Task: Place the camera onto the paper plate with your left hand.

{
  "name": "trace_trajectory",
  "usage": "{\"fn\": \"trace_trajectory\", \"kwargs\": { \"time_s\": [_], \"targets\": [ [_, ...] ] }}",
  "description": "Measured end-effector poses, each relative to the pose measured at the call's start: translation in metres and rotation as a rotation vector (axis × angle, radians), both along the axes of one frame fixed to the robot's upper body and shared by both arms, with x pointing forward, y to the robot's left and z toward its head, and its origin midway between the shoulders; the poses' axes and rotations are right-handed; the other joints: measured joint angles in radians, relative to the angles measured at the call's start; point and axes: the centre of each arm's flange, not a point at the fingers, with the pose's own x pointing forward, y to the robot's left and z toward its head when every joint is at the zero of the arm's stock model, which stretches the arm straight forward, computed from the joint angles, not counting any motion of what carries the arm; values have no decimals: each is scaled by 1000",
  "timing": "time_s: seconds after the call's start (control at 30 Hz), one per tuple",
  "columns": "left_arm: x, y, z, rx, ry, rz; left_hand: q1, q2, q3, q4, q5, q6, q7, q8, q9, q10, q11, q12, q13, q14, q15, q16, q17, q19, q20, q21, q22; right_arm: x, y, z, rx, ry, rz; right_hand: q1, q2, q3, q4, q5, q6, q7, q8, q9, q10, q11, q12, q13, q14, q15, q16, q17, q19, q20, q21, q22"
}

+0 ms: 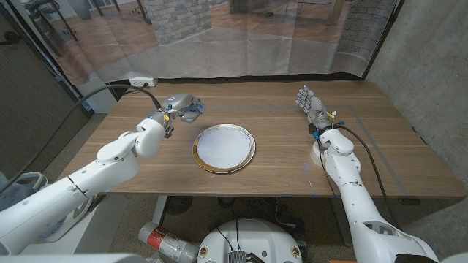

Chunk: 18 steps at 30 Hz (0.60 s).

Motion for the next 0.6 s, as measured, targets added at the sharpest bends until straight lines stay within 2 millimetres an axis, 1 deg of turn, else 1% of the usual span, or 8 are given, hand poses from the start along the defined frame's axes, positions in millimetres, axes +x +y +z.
{"fn": "trace_trajectory", "kwargs": {
  "time_s": [0.17, 0.37, 0.57, 0.6],
  "targets": [
    [-1, -5, -1, 14, 1, -18, 0, 0, 0, 0, -3, 0, 0, 0, 0, -1, -1, -2, 3, 0, 0, -2, 0, 0, 0, 0, 0, 0, 1, 1, 3, -6, 1, 0, 0, 0, 0, 0, 0, 0, 0, 0, 8, 0, 0, 0, 0, 0, 0, 0, 6, -6, -4, 0],
    [-4, -13, -3, 35, 0, -57, 0, 0, 0, 0, -3, 0, 0, 0, 0, -2, -1, -4, 6, -1, 1, -4, 3, 0, 0, 0, 0, 1, 2, 2, 7, -11, 2, 0, 0, 0, 0, 0, 0, 0, 0, 0, 8, 0, 0, 0, 4, 4, 0, 0, 6, -6, -4, 0],
    [-5, -19, -7, 51, 2, -100, 1, -1, 0, 0, -4, 0, 0, 0, 3, -2, -1, -7, 9, -2, 2, -4, 4, -11, 10, 0, 0, 1, 3, 3, 9, -14, 3, 0, 0, 0, 0, 0, 0, 0, 0, 0, 11, -4, 0, 0, 8, 0, 0, 0, 5, -5, -8, 0],
    [-6, -19, -7, 53, 2, -106, 2, -1, -4, 4, -4, 0, 0, 0, 3, -2, -1, -11, 11, -3, 3, -5, 4, -18, 4, 0, 0, 1, 3, 4, 9, -14, 3, 0, 0, 0, 0, 0, 0, 0, 0, 0, 11, -4, 0, 0, 8, 0, 0, 0, 5, -5, -8, 0]
  ]
}}
